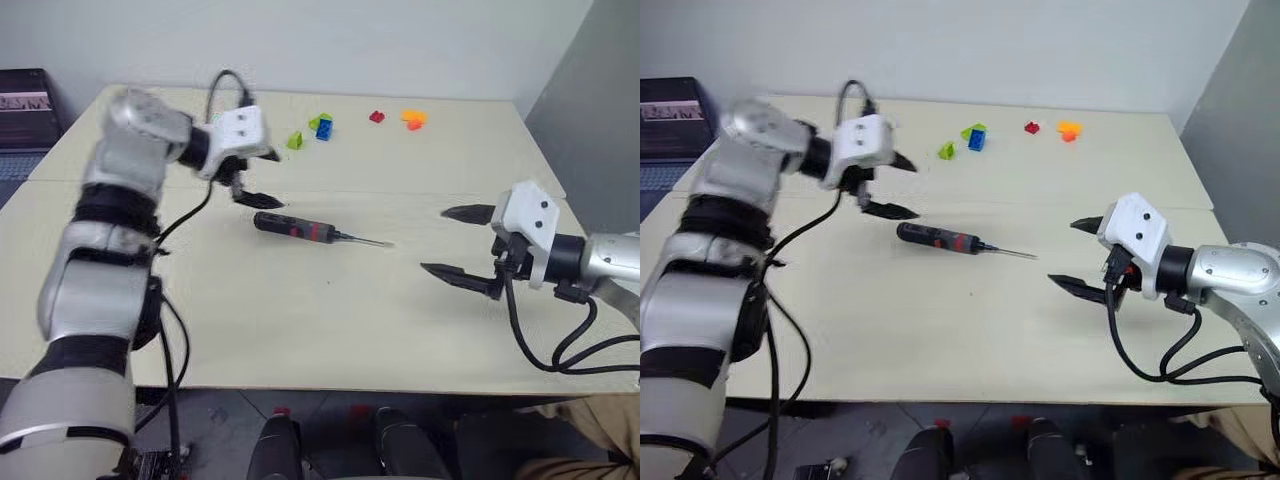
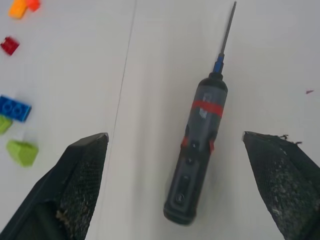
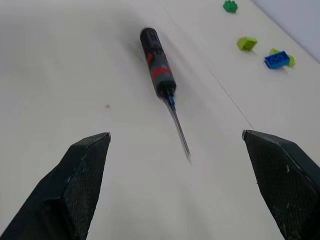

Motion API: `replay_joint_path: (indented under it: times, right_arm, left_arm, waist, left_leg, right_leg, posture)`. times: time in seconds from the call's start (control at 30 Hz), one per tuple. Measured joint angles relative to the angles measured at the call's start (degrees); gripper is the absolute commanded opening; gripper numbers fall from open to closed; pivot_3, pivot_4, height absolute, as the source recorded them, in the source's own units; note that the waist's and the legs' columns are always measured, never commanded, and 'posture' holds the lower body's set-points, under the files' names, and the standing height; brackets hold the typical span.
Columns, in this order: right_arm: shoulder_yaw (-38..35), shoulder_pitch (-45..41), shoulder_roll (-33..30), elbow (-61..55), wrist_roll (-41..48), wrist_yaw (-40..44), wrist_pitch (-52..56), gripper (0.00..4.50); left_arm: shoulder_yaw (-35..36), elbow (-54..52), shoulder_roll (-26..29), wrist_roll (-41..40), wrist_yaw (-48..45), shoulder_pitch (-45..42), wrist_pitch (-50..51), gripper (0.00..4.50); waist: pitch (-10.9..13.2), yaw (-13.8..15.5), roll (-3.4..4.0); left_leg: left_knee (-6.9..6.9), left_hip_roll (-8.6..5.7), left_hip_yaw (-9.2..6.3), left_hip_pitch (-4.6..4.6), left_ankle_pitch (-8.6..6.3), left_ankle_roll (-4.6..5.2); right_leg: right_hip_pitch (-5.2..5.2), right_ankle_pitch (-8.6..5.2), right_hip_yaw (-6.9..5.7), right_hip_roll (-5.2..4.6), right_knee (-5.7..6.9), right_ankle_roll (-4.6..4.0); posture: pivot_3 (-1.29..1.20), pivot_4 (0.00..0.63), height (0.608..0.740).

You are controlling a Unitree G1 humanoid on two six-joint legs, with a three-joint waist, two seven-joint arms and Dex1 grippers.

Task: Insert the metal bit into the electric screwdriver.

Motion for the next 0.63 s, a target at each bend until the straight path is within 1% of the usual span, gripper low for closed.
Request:
replay_joint_path:
  times: [0.03,0.1,0.17,0.23,0.3,0.37,0.53,0.63]
  right_arm:
    - [0.1,0.13,-0.06,2.24,-1.59,1.73,-2.7,4.46]
    - [0.26,0.13,-0.06,3.78,-2.53,2.62,-4.4,4.46]
    - [0.41,-0.33,0.38,5.46,-3.37,4.09,-6.48,4.46]
    - [-0.31,-1.03,1.72,8.88,-3.48,5.94,-9.22,4.46]
    - [-0.79,-0.85,1.67,12.52,-3.93,7.38,-10.86,4.46]
    - [-1.35,-0.48,1.32,15.42,-4.17,9.76,-13.12,4.46]
    - [-2.35,-0.63,-0.53,19.02,-4.61,14.37,-15.8,4.46]
    - [-3.15,-0.56,-1.0,20.29,-4.59,16.18,-16.32,4.46]
  left_arm:
    - [2.25,-5.31,2.66,-1.56,0.5,4.0,3.25,4.5]
    - [3.57,-8.41,3.76,-2.58,1.17,6.0,5.4,4.5]
    - [5.78,-14.02,6.03,-4.4,1.9,9.99,8.36,4.5]
    - [11.64,-22.34,11.1,-8.06,2.32,20.29,13.47,4.5]
    - [15.81,-26.18,13.31,-10.17,2.65,27.71,17.33,4.5]
    - [20.32,-32.38,14.8,-12.75,3.56,36.51,21.55,4.5]
    - [26.48,-38.67,16.68,-16.51,5.7,45.34,25.57,4.5]
    - [27.72,-39.62,17.05,-18.48,6.36,47.69,27.24,4.5]
  waist:
    - [0.0,-0.03,0.0]
    - [0.0,0.13,0.0]
    - [0.0,0.45,0.0]
    - [-0.02,-0.14,0.03]
    - [-0.01,-0.39,0.03]
    - [0.0,-0.38,0.04]
    - [0.01,0.59,0.04]
    - [0.0,0.59,0.03]
  left_leg:
    - [0.0,0.0,-0.03,0.0,0.0,0.0]
    - [0.02,0.0,-0.07,0.0,0.0,-0.01]
    - [0.04,0.0,-0.08,0.0,0.01,-0.01]
    - [0.03,0.01,0.0,0.07,0.01,-0.01]
    - [0.03,0.02,-0.05,0.08,0.01,-0.01]
    - [0.03,0.03,-0.05,0.12,0.01,-0.01]
    - [0.08,0.01,-0.02,0.18,0.05,0.02]
    - [0.07,0.01,0.05,0.33,0.05,0.03]
  right_leg:
    - [0.0,0.0,-0.03,0.0,0.01,0.0]
    - [0.0,0.0,-0.08,0.0,0.02,-0.01]
    - [0.04,0.0,-0.1,-0.01,0.02,-0.01]
    - [0.08,0.01,-0.05,-0.05,0.02,-0.01]
    - [0.07,0.01,-0.13,-0.05,0.07,-0.02]
    - [0.1,0.0,-0.13,-0.05,0.11,-0.02]
    - [0.16,0.0,-0.13,-0.06,0.09,-0.02]
    - [0.24,0.01,-0.08,-0.06,0.1,-0.02]
  posture:
    - [0.0,0.15,0.74]
    - [0.0,0.15,0.74]
    - [0.0,0.15,0.74]
    - [0.0,0.15,0.74]
    - [0.0,0.15,0.74]
    - [0.0,0.15,0.74]
    - [0.0,0.15,0.74]
    - [0.0,0.15,0.74]
